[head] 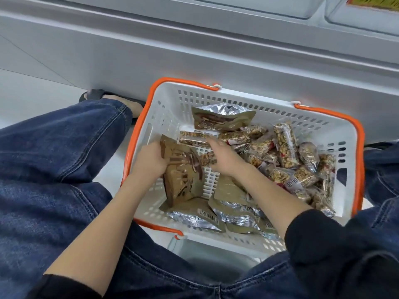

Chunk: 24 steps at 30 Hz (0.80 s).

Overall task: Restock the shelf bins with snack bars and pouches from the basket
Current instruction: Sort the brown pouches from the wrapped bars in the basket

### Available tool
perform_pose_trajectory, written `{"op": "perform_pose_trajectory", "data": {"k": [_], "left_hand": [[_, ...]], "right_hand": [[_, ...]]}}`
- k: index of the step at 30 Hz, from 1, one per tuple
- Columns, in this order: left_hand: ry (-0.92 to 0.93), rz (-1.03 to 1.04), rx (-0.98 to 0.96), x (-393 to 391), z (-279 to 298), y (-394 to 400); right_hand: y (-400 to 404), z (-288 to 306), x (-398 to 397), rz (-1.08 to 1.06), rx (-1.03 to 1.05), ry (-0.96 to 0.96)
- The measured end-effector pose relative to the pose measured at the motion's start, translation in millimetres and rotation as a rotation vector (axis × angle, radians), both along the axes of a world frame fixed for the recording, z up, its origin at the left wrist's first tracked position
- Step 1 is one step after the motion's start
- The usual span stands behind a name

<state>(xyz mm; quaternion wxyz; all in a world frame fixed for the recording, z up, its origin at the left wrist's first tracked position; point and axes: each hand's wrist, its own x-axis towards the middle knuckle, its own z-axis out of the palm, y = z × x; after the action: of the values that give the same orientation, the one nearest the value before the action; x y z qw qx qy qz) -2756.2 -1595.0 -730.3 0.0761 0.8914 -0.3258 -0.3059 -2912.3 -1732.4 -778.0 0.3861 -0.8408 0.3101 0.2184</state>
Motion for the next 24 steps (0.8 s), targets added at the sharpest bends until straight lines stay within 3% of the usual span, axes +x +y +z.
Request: {"op": "perform_pose_trajectory", "data": {"k": [3,8,15,24], "left_hand": [[-0.099,-0.001,0.021,9,-9,4],[-0.095,-0.001,-0.001,7,-11,2],[-0.071,0.031,0.083,6,-11,1],[-0.044,-0.01,0.065,1,1,-15]], "right_hand": [[-19,-31,8,0.226,-0.064,0.065],[-30,-67,27,0.481,-0.287,0.174],[-15,-71,44,0.554,-0.478,0.239],[-38,-12,16,0.574,-0.467,0.272]]}}
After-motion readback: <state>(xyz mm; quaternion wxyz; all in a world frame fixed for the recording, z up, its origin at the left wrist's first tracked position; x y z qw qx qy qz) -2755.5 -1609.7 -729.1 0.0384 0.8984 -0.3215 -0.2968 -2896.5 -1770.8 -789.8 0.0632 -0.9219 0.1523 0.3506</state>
